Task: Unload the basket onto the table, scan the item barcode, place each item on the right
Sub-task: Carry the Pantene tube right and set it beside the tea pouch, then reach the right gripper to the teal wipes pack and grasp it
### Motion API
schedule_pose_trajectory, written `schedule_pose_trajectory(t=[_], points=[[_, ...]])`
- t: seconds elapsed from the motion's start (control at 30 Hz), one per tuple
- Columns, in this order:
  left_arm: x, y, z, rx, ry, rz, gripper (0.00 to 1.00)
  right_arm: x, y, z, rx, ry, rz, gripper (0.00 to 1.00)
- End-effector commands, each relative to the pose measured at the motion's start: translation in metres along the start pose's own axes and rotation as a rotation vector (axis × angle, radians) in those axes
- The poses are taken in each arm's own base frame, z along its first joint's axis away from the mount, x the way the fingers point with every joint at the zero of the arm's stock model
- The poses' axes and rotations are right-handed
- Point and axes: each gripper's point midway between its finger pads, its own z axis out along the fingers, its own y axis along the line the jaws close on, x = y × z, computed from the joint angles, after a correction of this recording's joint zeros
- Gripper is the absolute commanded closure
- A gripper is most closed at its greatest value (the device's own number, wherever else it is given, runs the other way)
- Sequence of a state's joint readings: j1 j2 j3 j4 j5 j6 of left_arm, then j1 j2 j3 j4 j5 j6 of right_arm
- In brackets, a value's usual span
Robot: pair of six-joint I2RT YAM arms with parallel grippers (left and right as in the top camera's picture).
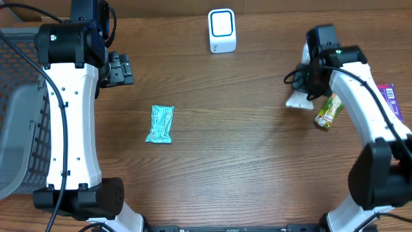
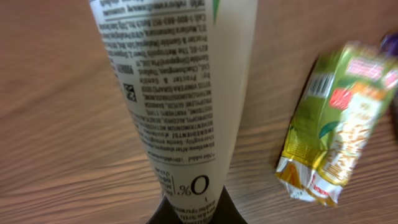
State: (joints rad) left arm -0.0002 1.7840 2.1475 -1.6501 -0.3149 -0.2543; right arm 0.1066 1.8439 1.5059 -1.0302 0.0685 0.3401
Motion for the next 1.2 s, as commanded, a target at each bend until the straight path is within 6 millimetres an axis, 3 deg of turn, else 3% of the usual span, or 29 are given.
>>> schedule_pose_trajectory(t=[0.0, 0.13, 0.27, 0.33, 0.43, 0.6, 0.77, 0.9, 1.0, 1.07, 1.17], points=[[-0.002, 0.003, -0.009, 0.002, -0.031, 0.001, 0.0, 0.003, -0.01, 0.018, -0.02, 0.013, 0.021, 0.96], [-0.002, 0.003, -0.009, 0.002, -0.031, 0.001, 0.0, 0.011, -0.04, 0.037, 0.047, 0.029, 0.031, 0.96], [-0.002, 0.003, -0.009, 0.002, -0.031, 0.001, 0.0, 0.016, -0.08, 0.039, 0.138, 0.063, 0.094, 0.96], [-0.002, 0.003, -0.009, 0.002, -0.031, 0.001, 0.01, 0.016, -0.095, 0.038, 0.146, 0.075, 0.141, 0.85], [-0.002, 0.003, -0.009, 0.002, -0.031, 0.001, 0.0, 0.017, -0.108, 0.038, 0.147, 0.088, 0.185, 0.6], [-0.002, 0.003, -0.009, 0.002, -0.031, 0.001, 0.01, 0.011, -0.107, 0.032, 0.139, 0.077, 0.185, 0.41], [-0.002, 0.003, -0.009, 0.002, -0.031, 0.001, 0.0, -0.005, -0.064, 0.001, -0.024, 0.044, 0.104, 0.26], [-0.002, 0.003, -0.009, 0.002, -0.031, 0.001, 0.0, -0.011, 0.001, -0.036, -0.306, 0.023, 0.048, 0.14], [-0.002, 0.003, -0.009, 0.002, -0.031, 0.001, 0.0, -0.004, 0.062, -0.061, -0.587, 0.05, -0.029, 0.05], [-0.002, 0.003, -0.009, 0.002, -0.031, 0.001, 0.0, 0.005, 0.101, -0.069, -0.714, 0.057, -0.107, 0.0], [-0.002, 0.003, -0.009, 0.002, -0.031, 0.001, 0.01, 0.023, 0.146, -0.064, -0.758, 0.069, -0.169, 0.0]])
